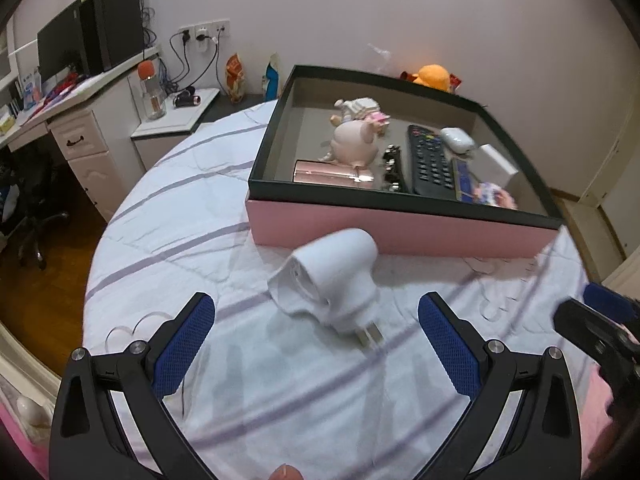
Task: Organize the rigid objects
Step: 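Reach the left gripper to the white hair dryer and close on it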
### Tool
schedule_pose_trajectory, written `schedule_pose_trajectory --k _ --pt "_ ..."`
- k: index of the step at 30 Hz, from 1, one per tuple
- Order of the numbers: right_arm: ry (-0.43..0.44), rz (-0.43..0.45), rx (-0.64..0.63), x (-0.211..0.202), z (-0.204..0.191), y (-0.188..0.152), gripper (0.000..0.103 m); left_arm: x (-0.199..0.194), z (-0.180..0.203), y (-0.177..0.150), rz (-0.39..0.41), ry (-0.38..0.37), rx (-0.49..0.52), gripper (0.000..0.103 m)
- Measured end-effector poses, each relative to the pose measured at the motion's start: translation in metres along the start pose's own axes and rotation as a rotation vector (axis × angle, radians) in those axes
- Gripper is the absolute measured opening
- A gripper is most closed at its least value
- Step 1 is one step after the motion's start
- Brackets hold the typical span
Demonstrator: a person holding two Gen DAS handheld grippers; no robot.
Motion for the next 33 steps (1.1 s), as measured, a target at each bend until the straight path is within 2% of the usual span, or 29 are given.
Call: schedule_pose_trajectory --k 4,13,19,33 --pt "-0.004 -0.012 0.008 0.006 0.005 0.002 0.083 0.024 0.000 0.003 -0.030 0.021 -0.005 0.103" --pt "-0.011 -0.023 0.011 0.012 0.010 0.004 0.082 0.040 0.002 0.000 -0.049 0.024 0.003 0.101" --pt "-0.010 -0.017 0.003 0.008 0.007 0.005 0.083 0.040 0.007 0.002 -0.043 0.047 0.041 0.065" --pt "0.009 0.004 -0.005 -0.004 0.000 0.003 0.083 0.005 -0.001 -0.010 -0.071 -0.002 0.023 0.065"
Point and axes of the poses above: each gripper's, at about its wrist camera, not at the fingertips, and x roughly the way its jaws point, z to its right, y to its top, the point moved 6 cm from there along x, roughly the way its jaws point, and after that the axes turned 7 degrees about y, right-handed, at the moved point
